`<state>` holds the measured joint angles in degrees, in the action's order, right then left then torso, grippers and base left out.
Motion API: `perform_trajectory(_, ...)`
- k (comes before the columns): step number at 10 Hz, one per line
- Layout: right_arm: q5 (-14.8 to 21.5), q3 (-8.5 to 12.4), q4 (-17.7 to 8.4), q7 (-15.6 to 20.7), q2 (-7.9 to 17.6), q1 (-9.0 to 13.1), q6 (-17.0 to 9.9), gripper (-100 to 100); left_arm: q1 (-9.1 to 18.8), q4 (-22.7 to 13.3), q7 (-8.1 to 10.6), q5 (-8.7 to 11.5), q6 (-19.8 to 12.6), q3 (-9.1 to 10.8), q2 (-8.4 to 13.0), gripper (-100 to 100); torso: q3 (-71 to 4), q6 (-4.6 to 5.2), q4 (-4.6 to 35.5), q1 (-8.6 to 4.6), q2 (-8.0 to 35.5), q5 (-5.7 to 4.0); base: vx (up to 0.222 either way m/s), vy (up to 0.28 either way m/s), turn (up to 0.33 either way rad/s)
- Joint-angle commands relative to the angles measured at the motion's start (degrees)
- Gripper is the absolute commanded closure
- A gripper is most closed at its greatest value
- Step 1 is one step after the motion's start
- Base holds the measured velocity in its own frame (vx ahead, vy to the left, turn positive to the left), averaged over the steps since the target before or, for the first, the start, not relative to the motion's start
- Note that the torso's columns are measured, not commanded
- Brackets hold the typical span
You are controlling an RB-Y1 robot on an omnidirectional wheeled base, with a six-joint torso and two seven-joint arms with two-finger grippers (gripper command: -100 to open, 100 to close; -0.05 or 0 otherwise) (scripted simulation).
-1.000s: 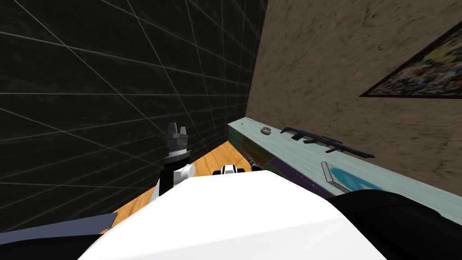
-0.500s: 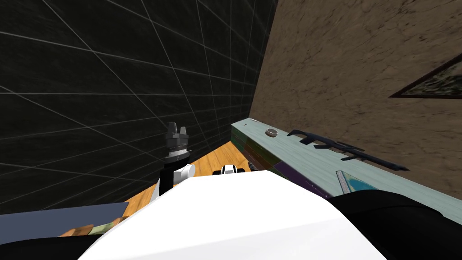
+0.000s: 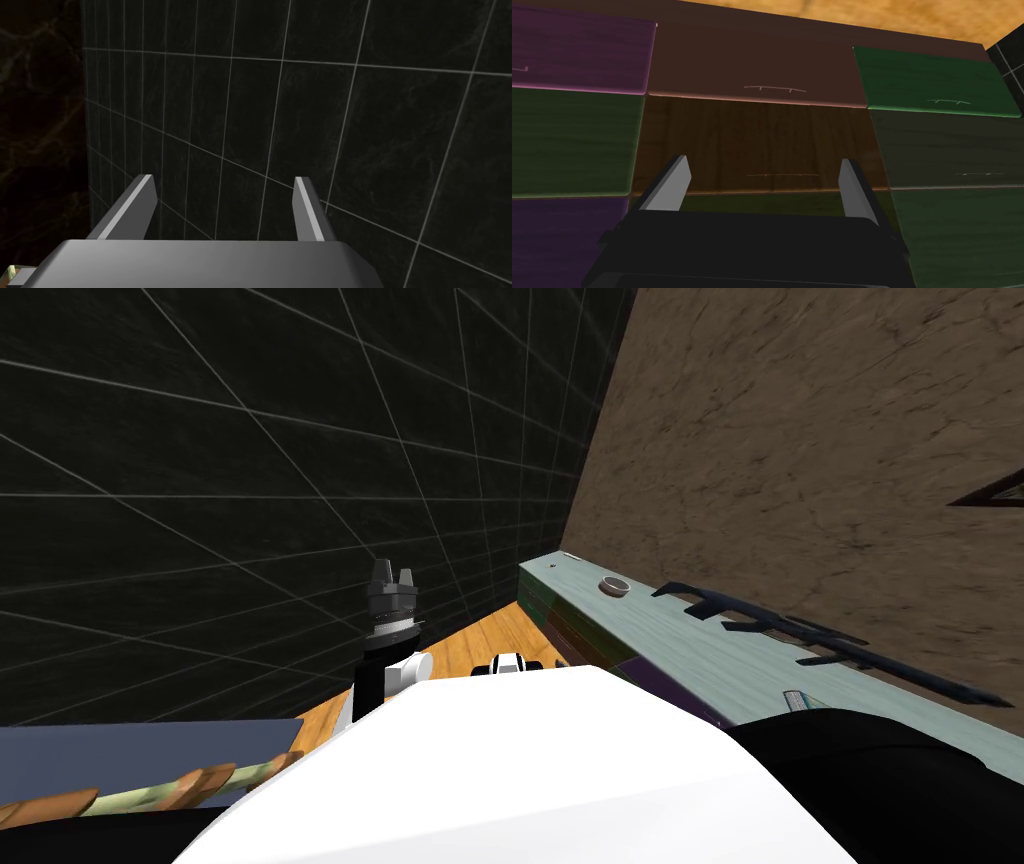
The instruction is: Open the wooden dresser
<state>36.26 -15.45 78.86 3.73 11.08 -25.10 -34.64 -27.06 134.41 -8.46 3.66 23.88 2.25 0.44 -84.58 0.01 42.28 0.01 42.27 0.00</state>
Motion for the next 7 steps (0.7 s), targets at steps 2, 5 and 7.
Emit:
perform_trajectory(2,2.79,-1.01,-4.46,-0.11,-0.05,1.07,-4.93,-100,0.0,0.0,0.0,0.0,0.0,0.0,0.0,0,0.0,0.0,0.0,-0.02,0.02,0.0,0.026,0.018,0.063)
perform_trajectory(5,7.49,-2.57,-9.57,-0.29,0.1,2.71,-10.78,-100,0.0,0.0,0.0,0.0,0.0,0.0,0.0,0,0.0,0.01,0.0,-0.02,0.0,0.0,0.039,0.015,0.155)
perform_trajectory(7,7.49,-2.57,-11.54,-0.29,0.1,2.71,-11.81,-100,0.0,0.0,0.0,0.0,0.0,0.0,0.0,0,-0.01,0.01,-0.01,-0.02,0.01,0.0,0.028,0.008,0.044)
